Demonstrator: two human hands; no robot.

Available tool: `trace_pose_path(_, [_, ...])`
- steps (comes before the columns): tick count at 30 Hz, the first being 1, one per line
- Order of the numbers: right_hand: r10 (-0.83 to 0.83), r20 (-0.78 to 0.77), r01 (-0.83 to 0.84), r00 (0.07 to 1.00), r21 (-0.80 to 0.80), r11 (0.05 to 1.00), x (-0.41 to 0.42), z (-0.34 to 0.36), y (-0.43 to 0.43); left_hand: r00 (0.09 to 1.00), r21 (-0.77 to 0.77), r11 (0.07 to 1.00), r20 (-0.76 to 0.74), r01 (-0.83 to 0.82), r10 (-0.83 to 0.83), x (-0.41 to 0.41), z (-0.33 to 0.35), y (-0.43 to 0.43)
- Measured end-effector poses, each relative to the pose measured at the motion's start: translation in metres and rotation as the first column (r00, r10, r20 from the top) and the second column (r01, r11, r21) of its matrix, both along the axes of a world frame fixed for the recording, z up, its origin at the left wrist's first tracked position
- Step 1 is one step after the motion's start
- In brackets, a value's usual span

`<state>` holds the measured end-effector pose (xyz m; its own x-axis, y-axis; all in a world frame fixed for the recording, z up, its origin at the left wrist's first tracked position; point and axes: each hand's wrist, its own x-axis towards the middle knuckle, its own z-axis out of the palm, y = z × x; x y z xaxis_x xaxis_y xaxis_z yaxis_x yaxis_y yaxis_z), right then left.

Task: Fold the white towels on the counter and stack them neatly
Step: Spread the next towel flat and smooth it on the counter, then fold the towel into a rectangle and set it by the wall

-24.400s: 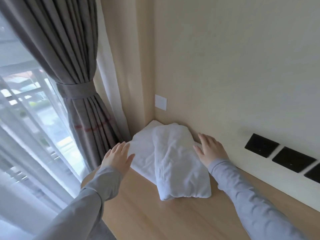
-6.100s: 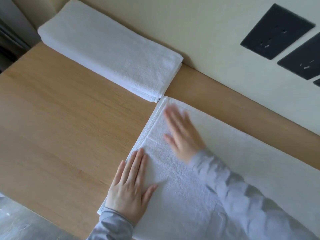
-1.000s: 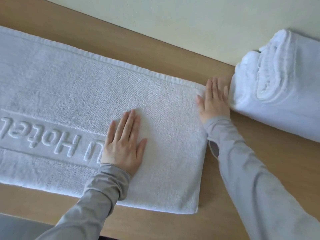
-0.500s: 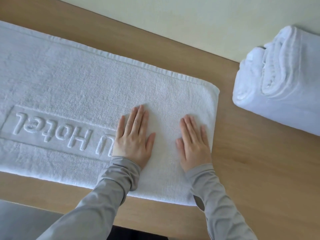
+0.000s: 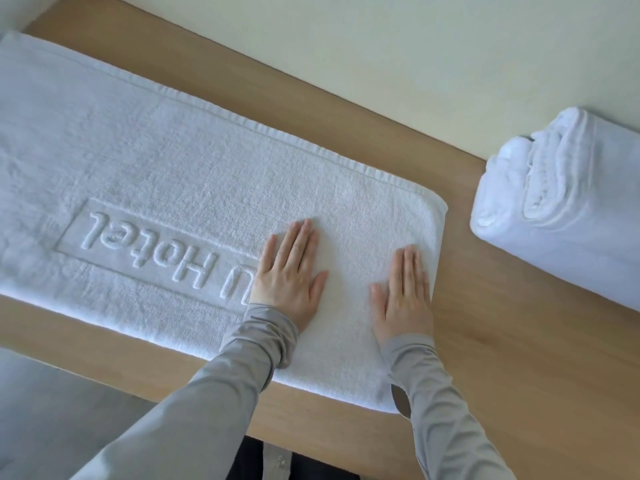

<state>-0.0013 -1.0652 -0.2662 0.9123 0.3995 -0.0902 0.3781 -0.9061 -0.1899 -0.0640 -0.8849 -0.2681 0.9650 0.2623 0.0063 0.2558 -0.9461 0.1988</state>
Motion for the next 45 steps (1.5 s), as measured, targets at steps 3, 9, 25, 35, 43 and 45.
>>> trace_pose_path(3, [0.082,-0.041,-0.080,0.996,0.055,0.995,0.010,0.005,-0.013,1.000,-0.031,1.000,0.022,0.003,-0.003,-0.001,0.002,0.000])
trace_pose_path(9, [0.162,-0.029,-0.149,0.986,0.260,0.954,0.078,0.022,-0.028,0.856,-0.195,0.888,0.244,-0.417,0.456,-0.021,0.013,-0.017])
trace_pose_path(25, [0.222,-0.358,-0.141,0.907,0.238,0.961,0.218,0.032,-0.003,-0.202,-0.643,-0.689,-0.665,-0.335,0.719,-0.043,0.038,-0.177])
trace_pose_path(35, [0.166,-0.541,-0.119,0.824,0.122,0.985,0.234,0.050,0.005,-0.111,-0.676,-0.670,-0.674,-0.307,0.730,-0.046,0.052,-0.201])
trace_pose_path(43, [0.457,-0.418,-0.157,0.785,0.579,0.800,0.226,0.084,0.017,0.418,-0.902,-0.067,-0.262,-0.426,0.870,-0.054,0.108,-0.203])
trace_pose_path(45, [0.467,-0.441,-0.070,0.766,0.665,0.743,0.219,0.099,0.028,0.493,-0.906,-0.021,-0.249,-0.422,0.834,-0.059,0.118,-0.197])
